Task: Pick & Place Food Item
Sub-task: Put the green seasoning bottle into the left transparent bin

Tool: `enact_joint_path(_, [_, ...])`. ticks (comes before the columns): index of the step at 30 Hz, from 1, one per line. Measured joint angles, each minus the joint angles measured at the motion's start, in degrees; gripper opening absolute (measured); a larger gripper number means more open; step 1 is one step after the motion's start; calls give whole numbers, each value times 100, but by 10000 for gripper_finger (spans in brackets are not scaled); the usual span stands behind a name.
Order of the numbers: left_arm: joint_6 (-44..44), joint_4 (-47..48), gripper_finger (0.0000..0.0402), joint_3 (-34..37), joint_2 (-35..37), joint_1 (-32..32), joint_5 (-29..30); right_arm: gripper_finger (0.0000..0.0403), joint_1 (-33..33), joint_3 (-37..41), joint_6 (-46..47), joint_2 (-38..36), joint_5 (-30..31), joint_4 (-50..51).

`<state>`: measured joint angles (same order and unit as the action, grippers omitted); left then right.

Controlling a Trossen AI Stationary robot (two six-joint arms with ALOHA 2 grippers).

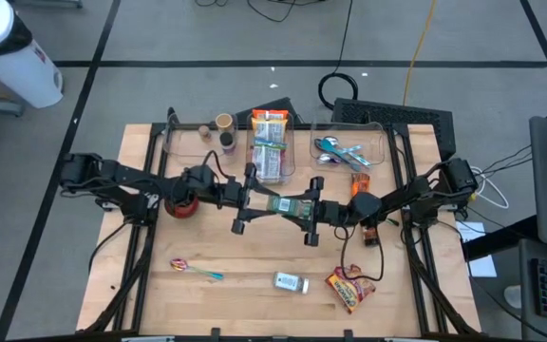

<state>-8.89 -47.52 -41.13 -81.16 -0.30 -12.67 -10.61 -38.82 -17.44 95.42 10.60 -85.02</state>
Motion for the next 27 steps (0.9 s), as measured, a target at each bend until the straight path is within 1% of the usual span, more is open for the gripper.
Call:
enact_joint_path(6, [-40,626,204,-12,10,-7,150,192,-1,13,51,-21,25,88])
enact_joint_path(10, [-53,963,217,-21,12,-9,180,192,-5,18,96,-22,168,170])
enact_joint_path(13, [-11,1117,219,-21,10,-4,226,192,-5,21,157,-55,296,248])
enact_joint_path(18, [4,1341,214,-19,10,11,241,192,-3,21,217,-183,322,516])
enact_joint_path(22, [59,1520,225,-19,1,24,283,191,-1,21,291,-325,331,783])
enact_joint_path(27, [179,2251,235,67,-174,45,455,191,-11,-55,318,-571,246,600])
